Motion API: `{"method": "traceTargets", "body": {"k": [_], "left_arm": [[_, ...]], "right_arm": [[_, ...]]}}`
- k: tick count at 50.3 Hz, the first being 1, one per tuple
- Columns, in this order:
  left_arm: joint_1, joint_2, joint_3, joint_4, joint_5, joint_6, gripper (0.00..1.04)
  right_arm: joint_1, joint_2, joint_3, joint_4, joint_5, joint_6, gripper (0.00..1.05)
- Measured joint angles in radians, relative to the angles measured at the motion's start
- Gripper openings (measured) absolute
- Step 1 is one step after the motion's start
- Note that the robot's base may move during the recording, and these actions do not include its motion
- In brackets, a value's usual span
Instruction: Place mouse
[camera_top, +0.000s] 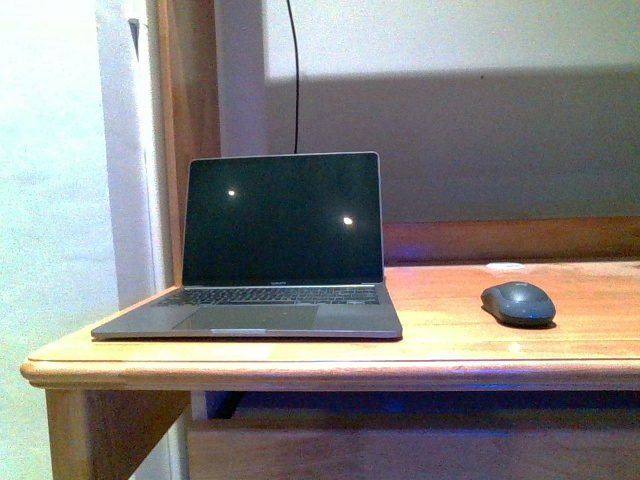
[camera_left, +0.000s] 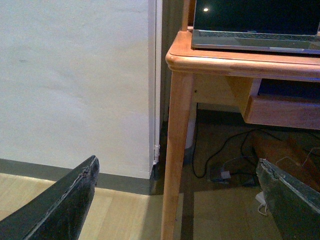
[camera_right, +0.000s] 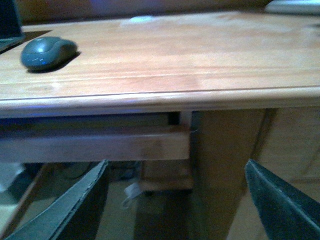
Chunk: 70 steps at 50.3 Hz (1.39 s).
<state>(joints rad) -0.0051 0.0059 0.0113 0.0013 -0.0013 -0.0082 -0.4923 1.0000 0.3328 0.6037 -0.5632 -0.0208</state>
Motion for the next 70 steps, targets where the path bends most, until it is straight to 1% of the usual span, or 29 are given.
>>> {"method": "traceTargets", "body": {"k": [1, 3, 7, 8, 16, 24, 42, 44, 46, 47, 70], "left_arm": [[0.0, 0.0, 0.0, 0.0, 0.0, 0.0, 0.97], [0.0, 0.0, 0.0, 0.0, 0.0, 0.0, 0.97], [0.0, 0.0, 0.0, 0.0, 0.0, 0.0, 0.97], [0.0, 0.0, 0.0, 0.0, 0.0, 0.0, 0.97], [0.0, 0.0, 0.0, 0.0, 0.0, 0.0, 0.97], [0.0, 0.0, 0.0, 0.0, 0.0, 0.0, 0.97], [0.0, 0.0, 0.0, 0.0, 0.0, 0.0, 0.97], [0.0, 0.0, 0.0, 0.0, 0.0, 0.0, 0.97], [0.0, 0.0, 0.0, 0.0, 0.0, 0.0, 0.97], [0.0, 0.0, 0.0, 0.0, 0.0, 0.0, 0.97], [0.0, 0.0, 0.0, 0.0, 0.001, 0.0, 0.97]], "right_arm": [[0.023, -0.024, -0.031, 0.039, 0.061, 0.003, 0.76], [0.061, -0.068, -0.07, 0.051, 0.132, 0.006, 0.68], [0.129, -0.145, -0.13, 0.038, 0.208, 0.007, 0.5], [0.135, -0.152, -0.135, 0.036, 0.214, 0.007, 0.49], [0.211, -0.246, -0.193, -0.005, 0.293, 0.007, 0.24], [0.269, -0.325, -0.228, -0.045, 0.345, 0.007, 0.02], [0.378, -0.515, -0.289, -0.172, 0.455, 0.009, 0.03], [0.427, -0.541, -0.296, -0.195, 0.528, 0.01, 0.03], [0.467, -0.554, -0.312, -0.182, 0.552, 0.01, 0.03], [0.48, -0.562, -0.318, -0.179, 0.547, 0.01, 0.03], [0.489, -0.77, -0.318, -0.372, 0.56, 0.01, 0.03]]}}
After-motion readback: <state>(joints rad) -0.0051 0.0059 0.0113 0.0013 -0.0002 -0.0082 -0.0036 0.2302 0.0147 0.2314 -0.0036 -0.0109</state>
